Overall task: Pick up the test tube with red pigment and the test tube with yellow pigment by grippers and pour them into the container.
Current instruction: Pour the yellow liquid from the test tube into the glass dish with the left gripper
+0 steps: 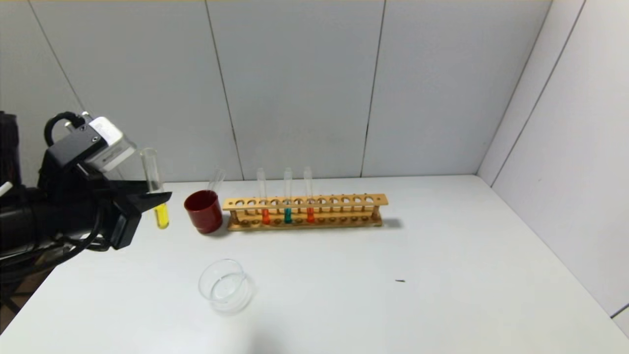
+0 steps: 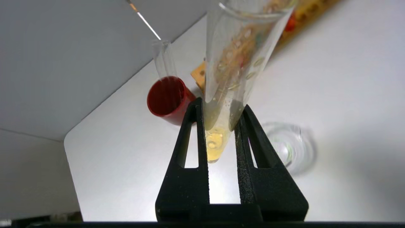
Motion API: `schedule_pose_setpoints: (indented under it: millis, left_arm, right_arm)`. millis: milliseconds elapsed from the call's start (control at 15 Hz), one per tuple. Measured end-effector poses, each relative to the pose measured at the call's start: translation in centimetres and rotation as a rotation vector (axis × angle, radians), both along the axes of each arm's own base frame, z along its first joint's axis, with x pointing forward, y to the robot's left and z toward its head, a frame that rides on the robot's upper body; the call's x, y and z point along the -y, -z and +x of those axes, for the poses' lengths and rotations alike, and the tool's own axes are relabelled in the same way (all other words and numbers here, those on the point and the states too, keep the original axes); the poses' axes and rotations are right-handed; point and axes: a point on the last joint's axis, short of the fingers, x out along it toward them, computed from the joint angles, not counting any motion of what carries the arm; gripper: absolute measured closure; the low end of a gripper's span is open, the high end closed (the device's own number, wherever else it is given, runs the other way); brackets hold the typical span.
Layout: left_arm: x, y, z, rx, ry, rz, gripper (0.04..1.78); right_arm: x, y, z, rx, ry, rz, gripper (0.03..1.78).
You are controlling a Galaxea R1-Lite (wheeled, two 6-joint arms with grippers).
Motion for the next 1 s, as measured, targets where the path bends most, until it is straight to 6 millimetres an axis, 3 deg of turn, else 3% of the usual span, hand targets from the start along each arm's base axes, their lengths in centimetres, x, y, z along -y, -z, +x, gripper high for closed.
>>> schedule_pose_setpoints:
  millis: [400,733,1000]
  left_arm:
    - [-2.1,2.7,-1.1,0.05,0.11,0.327,1.52]
    - [-2.9,4.5,-0.5,0.071,0.187,0.656,1.52]
    - [-3.0,5.9,0.9,0.045,0.248,0.735,1.52]
  right_arm:
    - [0.0,0.0,0.0,0.0,0.0,0.0,0.06]
    - [0.0,0.0,0.0,0.0,0.0,0.0,0.06]
    - [0.0,0.0,0.0,0.0,0.0,0.0,0.06]
